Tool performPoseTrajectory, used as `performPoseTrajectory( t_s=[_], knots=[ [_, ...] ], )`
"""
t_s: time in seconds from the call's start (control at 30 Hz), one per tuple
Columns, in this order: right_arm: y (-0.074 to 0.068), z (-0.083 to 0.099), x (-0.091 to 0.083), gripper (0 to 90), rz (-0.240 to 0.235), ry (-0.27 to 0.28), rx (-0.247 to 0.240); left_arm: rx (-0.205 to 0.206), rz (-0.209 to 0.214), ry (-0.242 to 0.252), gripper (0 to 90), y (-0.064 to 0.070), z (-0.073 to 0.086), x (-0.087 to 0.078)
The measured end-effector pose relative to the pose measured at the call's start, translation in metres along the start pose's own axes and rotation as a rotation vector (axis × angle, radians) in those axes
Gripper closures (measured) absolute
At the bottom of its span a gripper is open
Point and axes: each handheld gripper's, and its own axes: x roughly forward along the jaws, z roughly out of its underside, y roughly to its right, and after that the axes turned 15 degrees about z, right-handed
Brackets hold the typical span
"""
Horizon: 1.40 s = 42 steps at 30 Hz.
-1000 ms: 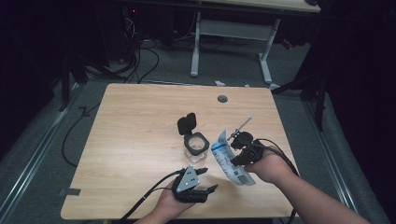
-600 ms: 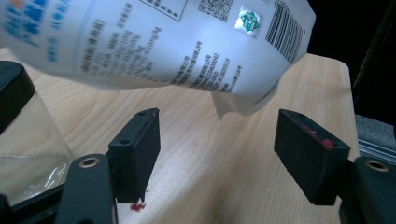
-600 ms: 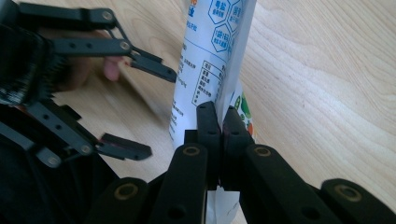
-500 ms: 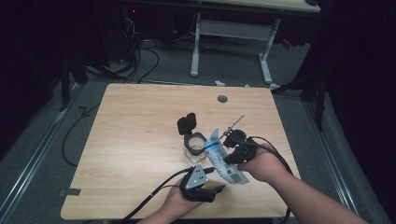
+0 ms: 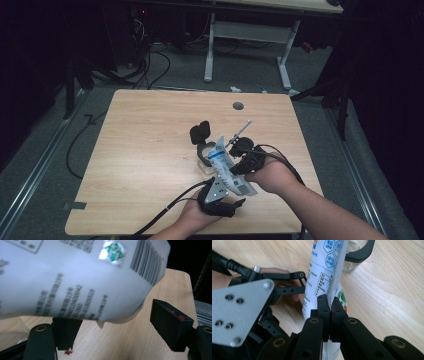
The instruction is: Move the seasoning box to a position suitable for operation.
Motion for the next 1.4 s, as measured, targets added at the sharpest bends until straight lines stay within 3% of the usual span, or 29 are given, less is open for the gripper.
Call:
performPoseTrajectory(
  t_s=[0.3,0.63,1.0,1.23,1.4],
  knots=[
    [0.003,-0.001,0.003,89.0,-0.006,0.004,0.024,0.011,-0.041,-0.029,40.8,-0.002,0.001,0.005],
    [0.006,0.003,0.005,88.9,-0.005,0.012,0.050,-0.006,-0.040,-0.017,52.7,0.002,-0.002,0.003],
    [0.008,0.005,0.003,86.4,0.016,0.058,0.078,-0.028,-0.060,-0.013,56.0,-0.001,-0.007,0.005],
    [0.010,0.012,0.004,82.6,0.019,0.058,0.110,-0.038,-0.062,-0.014,56.8,-0.001,-0.007,0.006],
    [0.011,0.015,0.004,82.3,0.024,0.068,0.104,-0.048,-0.061,-0.009,57.0,-0.001,-0.008,0.007]
  ],
)
